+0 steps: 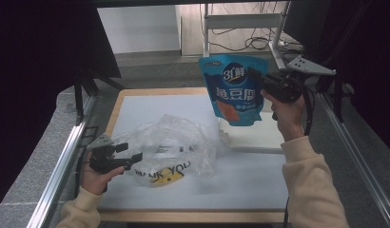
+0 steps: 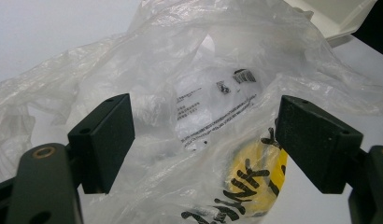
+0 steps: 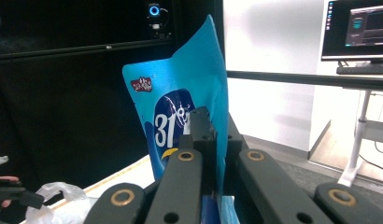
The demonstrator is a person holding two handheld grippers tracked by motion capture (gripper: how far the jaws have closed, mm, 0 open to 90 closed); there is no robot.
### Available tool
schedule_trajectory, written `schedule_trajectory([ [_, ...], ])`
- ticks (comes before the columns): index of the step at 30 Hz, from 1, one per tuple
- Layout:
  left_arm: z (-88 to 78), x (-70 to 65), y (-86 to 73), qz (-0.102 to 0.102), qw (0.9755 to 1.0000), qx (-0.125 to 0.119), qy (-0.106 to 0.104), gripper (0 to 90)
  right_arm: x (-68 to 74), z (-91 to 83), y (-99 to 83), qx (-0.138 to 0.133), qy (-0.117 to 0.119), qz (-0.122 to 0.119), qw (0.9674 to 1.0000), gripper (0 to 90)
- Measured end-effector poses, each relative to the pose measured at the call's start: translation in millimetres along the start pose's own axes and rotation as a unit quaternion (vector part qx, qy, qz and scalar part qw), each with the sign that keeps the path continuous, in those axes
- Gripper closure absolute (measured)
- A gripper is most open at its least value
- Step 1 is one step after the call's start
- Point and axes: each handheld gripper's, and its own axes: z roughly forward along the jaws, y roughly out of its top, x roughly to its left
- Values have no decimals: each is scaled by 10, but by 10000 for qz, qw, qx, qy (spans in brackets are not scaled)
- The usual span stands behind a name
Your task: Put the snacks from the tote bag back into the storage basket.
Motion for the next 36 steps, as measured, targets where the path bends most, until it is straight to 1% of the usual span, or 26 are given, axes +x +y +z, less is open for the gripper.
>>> schedule_trajectory([
  [3, -7, 6, 2, -6, 10000, -26, 6, 199, -61, -31, -6, -15, -96, 14, 10000, 891],
  [6, -16, 8, 3, -33, 10000, -40, 8, 200, -92, -47, -7, -31, -137, 18, 9999, 891],
  [8, -22, 13, 5, -19, 10000, -49, 8, 200, -135, -59, -20, -1, -186, 81, 9998, 891],
  [11, -18, 10, 4, -35, 10000, -43, 10, 200, -168, -59, -44, 30, -219, 68, 9997, 891],
  [13, -15, 7, 3, -43, 10000, -41, 1, 200, -194, -55, -74, 61, -243, 104, 9996, 891],
  [18, -35, 25, 8, -23, 10000, -42, 27, 200, -289, -26, -188, 167, -348, 223, 9990, 891],
  [20, -39, 26, 8, -46, 10000, -50, 32, 200, -312, -9, -222, 211, -365, 226, 9989, 891],
  [24, -34, 25, 8, -24, 10000, -30, 32, 200, -355, 23, -281, 264, -400, 266, 9985, 891],
  [29, -37, 26, 8, -35, 10000, -31, 35, 200, -389, 50, -329, 306, -423, 306, 9982, 891],
  [33, -55, 37, 11, -45, 10000, -68, 35, 201, -418, 90, -374, 410, -450, 309, 9977, 890],
  [36, -55, 38, 11, -43, 10000, -67, 38, 201, -432, 101, -387, 416, -454, 304, 9976, 890],
])
